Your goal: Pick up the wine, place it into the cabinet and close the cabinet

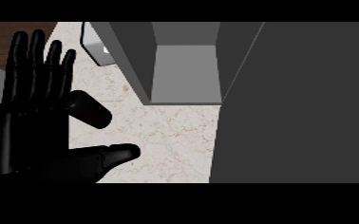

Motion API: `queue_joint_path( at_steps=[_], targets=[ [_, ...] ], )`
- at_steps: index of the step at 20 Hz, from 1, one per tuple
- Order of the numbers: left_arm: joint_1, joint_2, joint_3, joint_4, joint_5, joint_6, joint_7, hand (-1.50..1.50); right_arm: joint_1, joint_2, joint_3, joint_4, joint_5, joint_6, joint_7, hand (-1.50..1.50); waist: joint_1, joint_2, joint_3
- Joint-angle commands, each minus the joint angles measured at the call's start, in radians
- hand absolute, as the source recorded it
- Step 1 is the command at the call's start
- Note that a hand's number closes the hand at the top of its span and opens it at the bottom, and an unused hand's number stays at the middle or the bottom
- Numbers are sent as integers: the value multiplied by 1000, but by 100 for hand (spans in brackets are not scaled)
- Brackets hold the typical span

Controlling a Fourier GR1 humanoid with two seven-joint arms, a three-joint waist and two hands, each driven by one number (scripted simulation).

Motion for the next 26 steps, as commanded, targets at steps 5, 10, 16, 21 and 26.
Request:
queue_joint_path(
  at_steps=[5,10,16,21,26],
  targets=[
    [118,48,129,-17,82,-62,-89,-150,-84,37,54,-44,70,-62,80,-150,5,0,-1],
    [158,69,221,34,99,-67,-140,-150,91,0,-11,-129,-34,31,4,-150,-1,-1,0],
    [230,75,309,151,184,-145,-268,-150,43,-6,-54,-121,-58,22,53,-150,0,0,0],
    [179,120,411,294,258,-206,-323,-150,-48,2,-63,-50,-55,16,55,-150,2,1,0],
    [162,141,453,439,293,-257,-370,-150,-42,36,18,-39,26,-11,55,-150,1,1,0]
  ],
)
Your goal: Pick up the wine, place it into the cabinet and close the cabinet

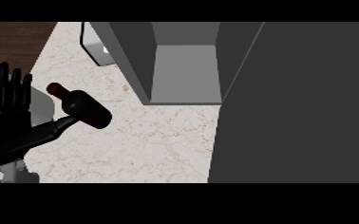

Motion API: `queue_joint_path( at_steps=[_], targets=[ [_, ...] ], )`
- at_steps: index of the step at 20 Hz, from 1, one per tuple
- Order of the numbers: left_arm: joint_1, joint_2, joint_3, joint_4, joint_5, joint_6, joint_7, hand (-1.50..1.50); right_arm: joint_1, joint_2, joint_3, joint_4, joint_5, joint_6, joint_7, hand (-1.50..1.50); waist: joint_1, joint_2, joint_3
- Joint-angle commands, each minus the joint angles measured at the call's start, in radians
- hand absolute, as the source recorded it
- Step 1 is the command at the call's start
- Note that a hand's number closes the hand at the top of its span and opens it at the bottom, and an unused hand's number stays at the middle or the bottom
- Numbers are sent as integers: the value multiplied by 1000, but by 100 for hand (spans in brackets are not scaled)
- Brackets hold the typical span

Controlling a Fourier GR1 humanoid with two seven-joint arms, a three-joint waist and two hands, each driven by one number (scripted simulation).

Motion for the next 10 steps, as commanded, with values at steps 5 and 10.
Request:
queue_joint_path(
  at_steps=[5,10],
  targets=[
    [-8,39,86,294,74,-141,-167,-150,48,32,87,-102,62,-22,34,-150,-3,0,-1],
    [-66,54,100,454,65,-160,-225,-150,10,20,-6,-51,-36,3,10,-150,0,1,0]
  ],
)
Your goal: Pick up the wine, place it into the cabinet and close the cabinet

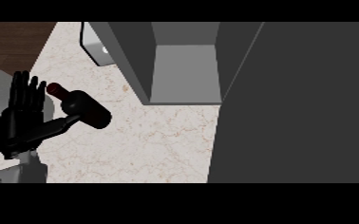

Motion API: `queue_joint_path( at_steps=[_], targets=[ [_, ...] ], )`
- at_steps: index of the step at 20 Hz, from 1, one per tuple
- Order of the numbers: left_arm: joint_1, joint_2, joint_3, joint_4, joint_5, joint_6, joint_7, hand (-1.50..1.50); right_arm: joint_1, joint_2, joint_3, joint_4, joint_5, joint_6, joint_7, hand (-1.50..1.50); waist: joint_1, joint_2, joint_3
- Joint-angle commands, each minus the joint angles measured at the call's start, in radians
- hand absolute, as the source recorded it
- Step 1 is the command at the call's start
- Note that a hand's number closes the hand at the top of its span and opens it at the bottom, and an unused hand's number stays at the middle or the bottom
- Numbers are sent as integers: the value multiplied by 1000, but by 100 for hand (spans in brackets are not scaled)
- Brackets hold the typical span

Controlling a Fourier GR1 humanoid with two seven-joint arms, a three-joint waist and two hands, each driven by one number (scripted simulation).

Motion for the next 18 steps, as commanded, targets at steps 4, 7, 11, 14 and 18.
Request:
queue_joint_path(
  at_steps=[4,7,11,14,18],
  targets=[
    [16,-1,15,172,8,-58,-110,-150,29,-8,-15,-54,-34,23,4,-150,3,-1,0],
    [-43,33,57,349,30,-123,-212,-150,-18,14,-16,-10,-37,9,-8,-150,0,1,0],
    [3,12,41,470,6,-194,-368,-150,-104,11,-22,-26,-26,-19,75,-150,3,1,-1],
    [-88,17,56,642,-13,-186,-462,-150,49,-12,-84,-39,-96,62,-37,-150,-5,2,0],
    [-115,36,62,704,12,-224,-453,-150,5,-11,-64,-119,-85,24,79,-150,-2,0,0]
  ],
)
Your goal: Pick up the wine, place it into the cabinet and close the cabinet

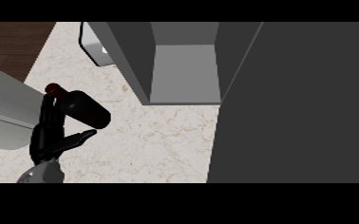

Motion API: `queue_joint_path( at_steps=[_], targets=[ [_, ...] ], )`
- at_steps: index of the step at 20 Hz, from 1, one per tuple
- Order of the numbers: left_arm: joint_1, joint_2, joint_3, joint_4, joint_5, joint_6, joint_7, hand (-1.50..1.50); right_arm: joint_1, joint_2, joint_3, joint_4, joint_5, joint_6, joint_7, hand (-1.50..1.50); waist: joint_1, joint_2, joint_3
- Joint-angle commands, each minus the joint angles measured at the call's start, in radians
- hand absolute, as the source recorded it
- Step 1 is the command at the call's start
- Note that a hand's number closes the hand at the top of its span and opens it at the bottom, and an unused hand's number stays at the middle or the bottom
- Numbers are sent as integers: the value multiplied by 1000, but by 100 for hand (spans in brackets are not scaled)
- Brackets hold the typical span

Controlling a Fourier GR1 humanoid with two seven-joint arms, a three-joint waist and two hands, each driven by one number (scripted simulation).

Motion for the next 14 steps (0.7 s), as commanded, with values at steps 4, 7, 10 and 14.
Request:
queue_joint_path(
  at_steps=[4,7,10,14],
  targets=[
    [-112,11,23,318,-5,-65,-176,-150,36,32,49,-37,-1,-1,-15,-150,-4,2,-1],
    [-116,1,36,409,1,-108,-261,-150,-11,7,16,-82,-12,-17,55,-150,-8,3,-2],
    [-160,35,51,485,26,-196,-270,-150,-67,27,41,-29,10,-36,60,-150,-4,3,-2],
    [-222,42,53,570,21,-229,-311,-150,-29,31,62,-60,17,-29,56,-150,-9,4,-2]
  ],
)
